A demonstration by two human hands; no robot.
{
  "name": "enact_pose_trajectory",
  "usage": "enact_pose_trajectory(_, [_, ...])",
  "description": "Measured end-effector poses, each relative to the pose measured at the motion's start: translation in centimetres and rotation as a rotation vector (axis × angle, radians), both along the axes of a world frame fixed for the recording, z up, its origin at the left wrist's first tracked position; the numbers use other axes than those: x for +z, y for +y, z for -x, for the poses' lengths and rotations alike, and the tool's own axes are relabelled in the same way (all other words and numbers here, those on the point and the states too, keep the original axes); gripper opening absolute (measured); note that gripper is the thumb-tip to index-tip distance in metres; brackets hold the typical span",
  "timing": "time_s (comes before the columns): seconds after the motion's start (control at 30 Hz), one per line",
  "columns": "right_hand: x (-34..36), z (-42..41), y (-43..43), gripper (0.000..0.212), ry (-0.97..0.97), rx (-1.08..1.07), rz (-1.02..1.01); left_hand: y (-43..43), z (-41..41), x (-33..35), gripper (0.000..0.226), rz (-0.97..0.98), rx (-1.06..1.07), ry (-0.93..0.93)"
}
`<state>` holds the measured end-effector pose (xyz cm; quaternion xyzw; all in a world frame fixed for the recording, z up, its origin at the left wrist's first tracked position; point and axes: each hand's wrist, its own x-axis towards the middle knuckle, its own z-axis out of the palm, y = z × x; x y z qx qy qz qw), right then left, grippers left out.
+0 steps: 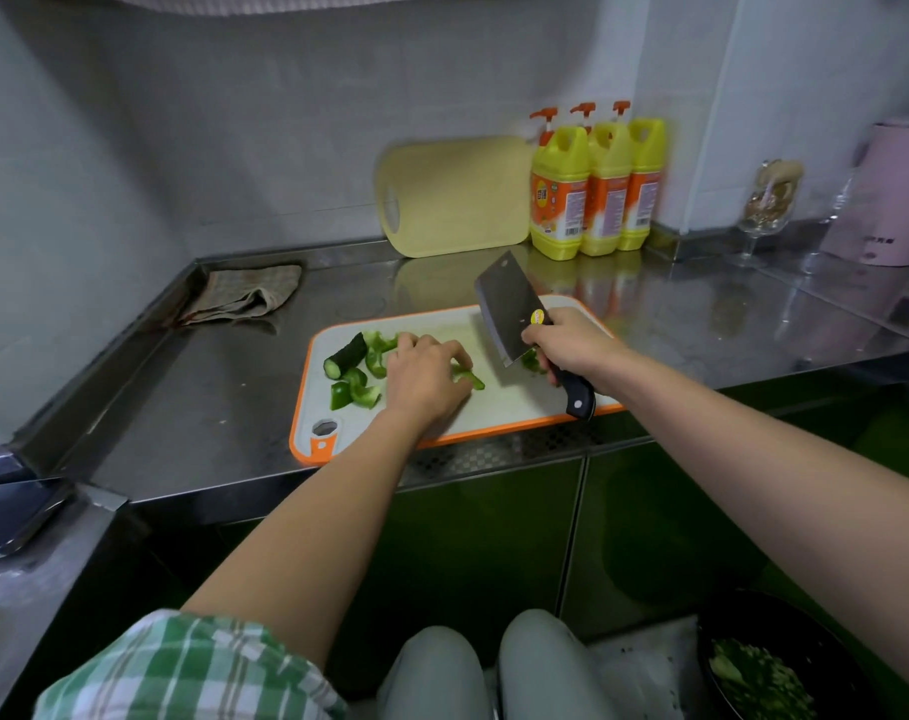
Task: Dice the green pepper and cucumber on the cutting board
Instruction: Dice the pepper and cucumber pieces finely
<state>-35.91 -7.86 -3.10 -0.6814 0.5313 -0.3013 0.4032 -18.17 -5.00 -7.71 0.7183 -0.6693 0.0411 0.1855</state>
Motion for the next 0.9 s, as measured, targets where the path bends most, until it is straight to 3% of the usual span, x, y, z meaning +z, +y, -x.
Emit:
enact_pose_trajectory(0.17, [-0.2,0.2,-0.5,0.017,-0.005,0.022,-0.009,-0.5,-0.3,0.0,0.026,0.018,0.037,-0.136])
enact_pose_trajectory(0.33, [-0.2,-0.1,-0.5,0.013,0.147,0.06,0.143,-0.5,-1.3,-0.3,0.021,0.07,0.107,-0.082])
enact_pose_trajectory(0.43, [0.3,-0.8,0.3,0.021,0.329,0.067,0.248,-0.2,-1.6,0.1,0.026,0.187,0.115,0.163])
enact_pose_trajectory(0.5, [0.6,-1.6,1.3,0.023,0.449,0.067,0.339,0.2,-1.1,0.9,0.035,0.22,0.092,0.446])
enact_pose_trajectory(0.6, [0.7,-2.9,2.9,0.014,0.579,0.111,0.5,0.8,0.4,2.6,0.049,0.026,0.08,0.974])
enact_pose_trajectory(0.7, [0.1,-4.0,3.5,0.012,0.644,0.22,0.569,1.0,0.8,2.8,0.036,-0.015,0.112,1.12])
enact_pose_trajectory(0.9, [-0.3,-3.1,2.4,0.038,0.226,0.295,0.345,2.3,-1.1,1.5,0.035,0.086,0.184,1.281])
